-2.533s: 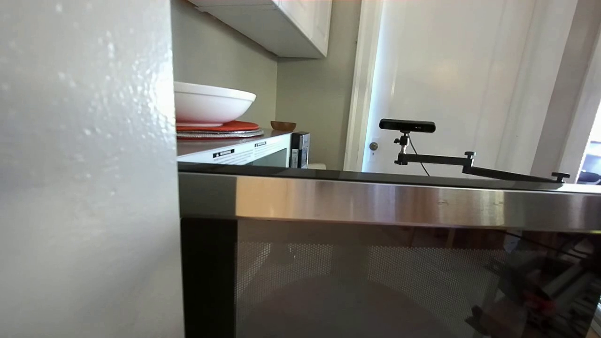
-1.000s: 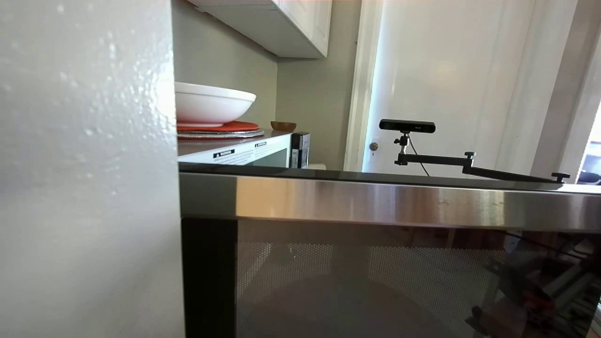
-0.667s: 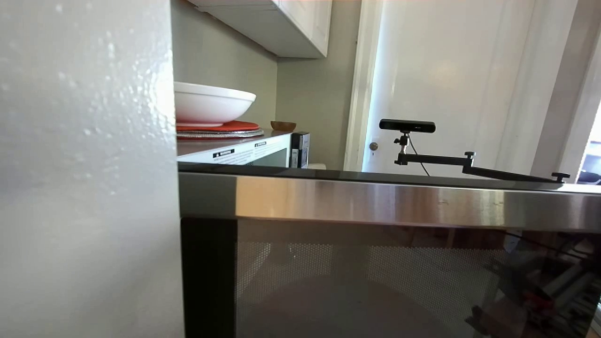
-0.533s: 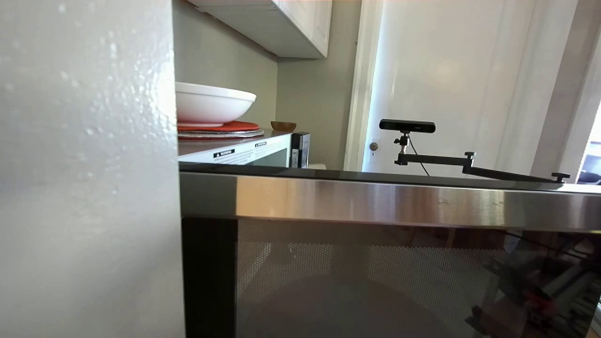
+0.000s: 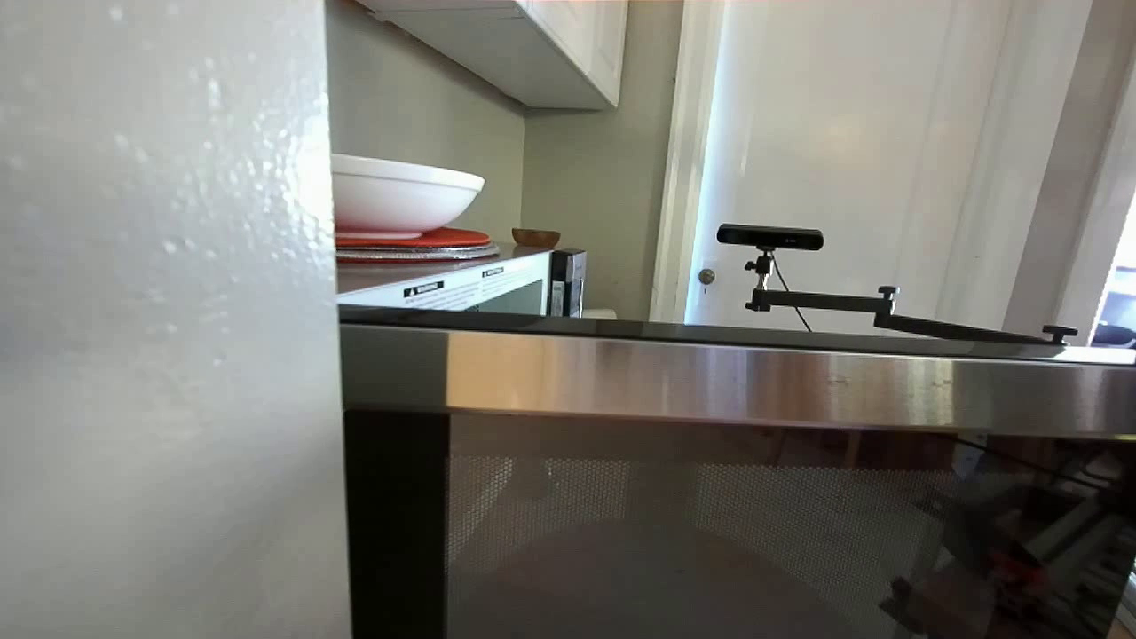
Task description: Use the brush to clean the wall cabinet
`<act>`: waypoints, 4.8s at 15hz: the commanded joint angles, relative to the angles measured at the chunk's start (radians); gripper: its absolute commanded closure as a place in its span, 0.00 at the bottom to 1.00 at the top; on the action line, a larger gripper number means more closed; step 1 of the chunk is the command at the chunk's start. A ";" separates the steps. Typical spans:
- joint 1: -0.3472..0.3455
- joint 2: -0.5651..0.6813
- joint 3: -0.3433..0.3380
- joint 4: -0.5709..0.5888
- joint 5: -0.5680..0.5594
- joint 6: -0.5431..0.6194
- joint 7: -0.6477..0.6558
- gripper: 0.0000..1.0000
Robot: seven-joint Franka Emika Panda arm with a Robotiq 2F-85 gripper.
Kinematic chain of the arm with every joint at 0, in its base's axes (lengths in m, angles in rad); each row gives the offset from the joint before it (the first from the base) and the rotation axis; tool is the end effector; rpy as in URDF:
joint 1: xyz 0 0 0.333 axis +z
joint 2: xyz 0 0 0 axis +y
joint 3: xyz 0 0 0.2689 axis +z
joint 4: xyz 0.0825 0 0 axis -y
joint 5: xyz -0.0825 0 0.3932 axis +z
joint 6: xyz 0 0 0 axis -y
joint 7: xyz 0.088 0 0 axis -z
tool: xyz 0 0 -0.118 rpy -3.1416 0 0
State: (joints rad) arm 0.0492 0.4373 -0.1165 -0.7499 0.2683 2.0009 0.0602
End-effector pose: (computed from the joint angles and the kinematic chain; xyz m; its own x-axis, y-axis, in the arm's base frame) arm 0.6677 0.0017 0.7509 0.6866 -0.1727 0.7062 0.0034 -0.9706 -0.2407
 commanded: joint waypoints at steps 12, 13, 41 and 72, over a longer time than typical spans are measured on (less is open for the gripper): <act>-0.097 -0.064 -0.008 -0.076 0.021 -0.143 -0.014 0.65; -0.096 -0.079 -0.004 -0.082 0.025 -0.201 -0.009 0.65; -0.118 -0.600 0.002 -1.284 -0.030 -0.149 0.057 0.65; -0.228 -0.266 -0.048 -1.519 0.056 0.232 0.047 0.65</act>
State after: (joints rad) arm -0.1653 0.1301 -0.1635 -2.2917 0.2815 2.2233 0.1145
